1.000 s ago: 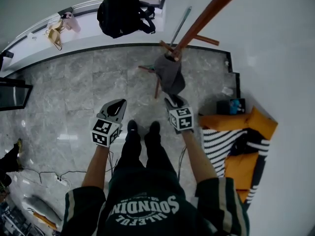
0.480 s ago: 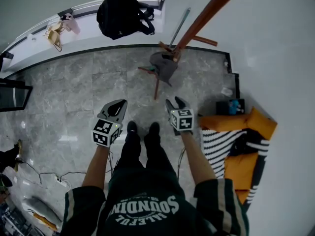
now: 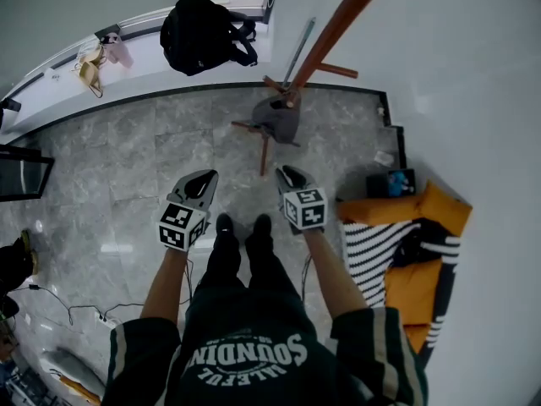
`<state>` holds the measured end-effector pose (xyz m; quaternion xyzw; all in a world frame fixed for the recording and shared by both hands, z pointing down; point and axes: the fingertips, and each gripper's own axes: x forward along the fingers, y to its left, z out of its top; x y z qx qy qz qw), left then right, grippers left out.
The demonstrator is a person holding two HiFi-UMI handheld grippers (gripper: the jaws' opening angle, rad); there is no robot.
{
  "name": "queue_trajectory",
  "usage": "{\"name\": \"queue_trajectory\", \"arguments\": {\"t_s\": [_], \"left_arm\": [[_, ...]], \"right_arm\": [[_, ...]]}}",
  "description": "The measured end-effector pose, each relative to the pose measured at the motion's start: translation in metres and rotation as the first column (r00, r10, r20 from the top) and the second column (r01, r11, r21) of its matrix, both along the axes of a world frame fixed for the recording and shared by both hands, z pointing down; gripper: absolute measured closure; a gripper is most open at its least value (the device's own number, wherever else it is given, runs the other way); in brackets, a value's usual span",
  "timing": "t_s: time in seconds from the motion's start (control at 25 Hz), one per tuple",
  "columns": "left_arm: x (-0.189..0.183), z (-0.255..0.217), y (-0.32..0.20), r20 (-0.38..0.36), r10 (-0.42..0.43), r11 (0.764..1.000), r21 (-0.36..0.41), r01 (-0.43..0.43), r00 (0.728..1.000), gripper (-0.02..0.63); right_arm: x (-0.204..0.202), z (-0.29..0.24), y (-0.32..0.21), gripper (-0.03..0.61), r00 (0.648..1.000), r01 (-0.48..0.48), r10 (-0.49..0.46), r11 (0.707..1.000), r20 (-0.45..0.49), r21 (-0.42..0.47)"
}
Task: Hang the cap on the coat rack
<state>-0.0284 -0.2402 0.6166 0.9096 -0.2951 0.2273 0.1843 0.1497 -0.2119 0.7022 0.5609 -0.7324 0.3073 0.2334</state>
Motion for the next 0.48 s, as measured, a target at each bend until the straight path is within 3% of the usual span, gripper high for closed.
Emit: {"name": "queue_trajectory", "arguments": {"t_s": [0.12, 0.48], "left_arm": [[0.007, -0.008, -0.002, -0.008, 0.011, 1.000, 0.010, -0.011, 1.000, 0.614], [0.023, -0.044, -0.008, -0.036, 0.046, 0.996, 0.074, -0.043, 0.998, 0.614]], "right_arm": [[-0.003, -0.021, -0.003, 0.558, 1.000, 0.014, -0.013, 0.998, -0.004, 0.054], [-0.003, -0.088, -0.012, 0.577, 1.000, 0.000, 0.002, 0.979, -0.007, 0.205]]}}
